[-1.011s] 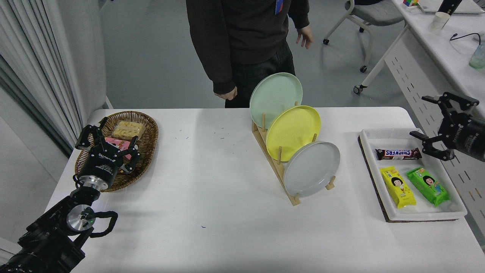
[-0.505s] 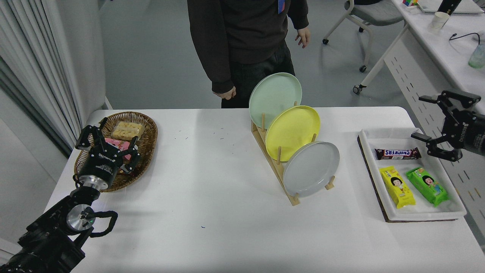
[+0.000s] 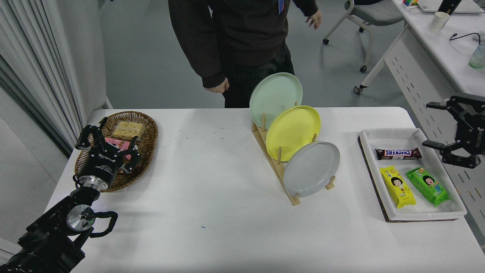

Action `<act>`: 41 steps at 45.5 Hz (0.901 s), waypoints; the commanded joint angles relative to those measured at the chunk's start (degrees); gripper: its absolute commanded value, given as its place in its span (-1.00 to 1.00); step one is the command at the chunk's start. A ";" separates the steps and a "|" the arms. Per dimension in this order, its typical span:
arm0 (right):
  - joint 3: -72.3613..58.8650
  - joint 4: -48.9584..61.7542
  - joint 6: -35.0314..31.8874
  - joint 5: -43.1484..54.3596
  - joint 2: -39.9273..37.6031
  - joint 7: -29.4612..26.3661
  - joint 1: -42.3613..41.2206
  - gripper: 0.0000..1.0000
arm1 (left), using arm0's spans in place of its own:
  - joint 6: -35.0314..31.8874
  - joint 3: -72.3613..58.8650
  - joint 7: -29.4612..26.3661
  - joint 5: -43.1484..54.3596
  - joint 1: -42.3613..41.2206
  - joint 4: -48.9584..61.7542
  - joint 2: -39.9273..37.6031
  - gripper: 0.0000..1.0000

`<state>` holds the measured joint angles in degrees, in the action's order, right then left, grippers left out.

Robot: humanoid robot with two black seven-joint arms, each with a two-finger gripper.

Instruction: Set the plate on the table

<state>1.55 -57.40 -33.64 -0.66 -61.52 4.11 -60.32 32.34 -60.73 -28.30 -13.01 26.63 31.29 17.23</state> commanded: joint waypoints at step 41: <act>-11.39 -19.68 16.41 -3.55 8.34 -3.76 -7.88 0.99 | 0.00 0.00 0.00 0.00 0.00 0.00 0.00 0.96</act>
<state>-8.85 -75.21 -18.70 -2.38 -57.05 1.11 -67.29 32.34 -60.73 -28.30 -13.01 26.63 31.29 17.23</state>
